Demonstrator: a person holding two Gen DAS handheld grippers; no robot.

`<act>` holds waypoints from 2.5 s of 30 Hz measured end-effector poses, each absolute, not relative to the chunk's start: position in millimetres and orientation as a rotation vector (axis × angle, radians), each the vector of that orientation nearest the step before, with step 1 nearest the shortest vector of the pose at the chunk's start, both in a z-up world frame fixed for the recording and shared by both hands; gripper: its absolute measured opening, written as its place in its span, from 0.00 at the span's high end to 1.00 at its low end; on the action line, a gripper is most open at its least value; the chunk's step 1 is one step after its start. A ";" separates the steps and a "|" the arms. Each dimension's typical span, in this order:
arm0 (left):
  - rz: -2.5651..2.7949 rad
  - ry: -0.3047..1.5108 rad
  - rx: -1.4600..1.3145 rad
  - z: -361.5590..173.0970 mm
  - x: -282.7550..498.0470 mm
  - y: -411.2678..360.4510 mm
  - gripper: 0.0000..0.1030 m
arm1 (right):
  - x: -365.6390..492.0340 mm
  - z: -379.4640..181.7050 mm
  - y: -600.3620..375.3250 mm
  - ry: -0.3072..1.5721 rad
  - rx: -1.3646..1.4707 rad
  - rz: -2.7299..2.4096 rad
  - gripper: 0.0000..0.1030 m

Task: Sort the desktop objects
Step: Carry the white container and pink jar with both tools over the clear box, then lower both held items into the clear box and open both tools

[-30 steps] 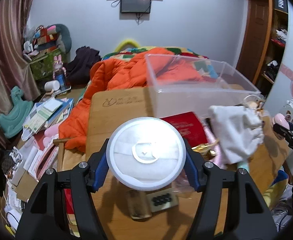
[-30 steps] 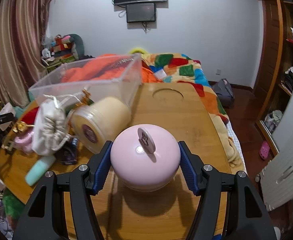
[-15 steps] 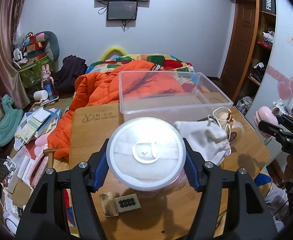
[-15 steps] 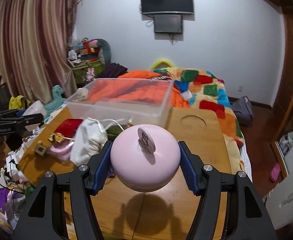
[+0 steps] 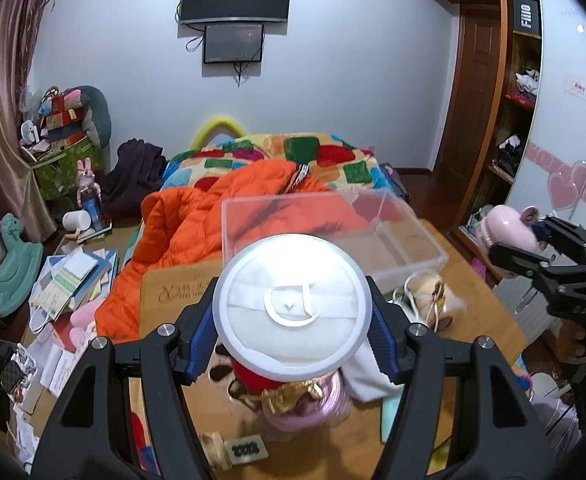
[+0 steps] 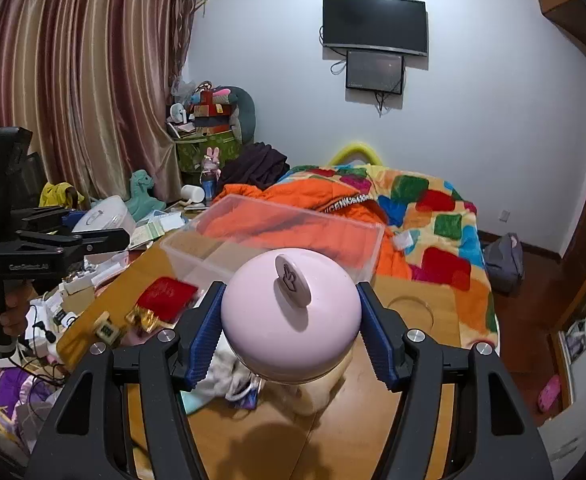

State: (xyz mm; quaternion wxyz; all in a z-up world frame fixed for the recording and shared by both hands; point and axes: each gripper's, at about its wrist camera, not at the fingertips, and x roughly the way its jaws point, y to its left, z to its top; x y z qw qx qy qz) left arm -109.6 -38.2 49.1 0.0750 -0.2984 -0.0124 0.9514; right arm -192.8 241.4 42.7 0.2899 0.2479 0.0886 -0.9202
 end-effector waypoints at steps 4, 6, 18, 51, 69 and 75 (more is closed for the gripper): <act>2.852 -0.052 -0.882 60.0 -125.2 -41.1 0.37 | -215.5 49.3 235.0 0.221 0.685 -2.433 0.42; 2.856 -0.055 -0.882 63.7 -135.5 -42.7 0.37 | -229.4 50.5 231.0 0.216 0.704 -2.429 0.42; 2.770 -0.112 -1.060 44.4 -219.0 -45.2 0.37 | -307.7 26.5 200.3 0.240 0.898 -2.388 0.42; 2.585 0.278 -1.399 -41.9 -298.3 2.6 0.37 | -366.5 -40.5 147.2 0.612 1.202 -2.228 0.42; 2.657 0.247 -1.329 -11.8 -281.9 -6.9 0.27 | -341.0 -7.1 152.8 0.714 1.036 -2.383 0.28; 2.718 0.204 -1.261 10.7 -259.8 -10.9 0.10 | -322.7 19.0 168.4 0.632 1.003 -2.413 0.28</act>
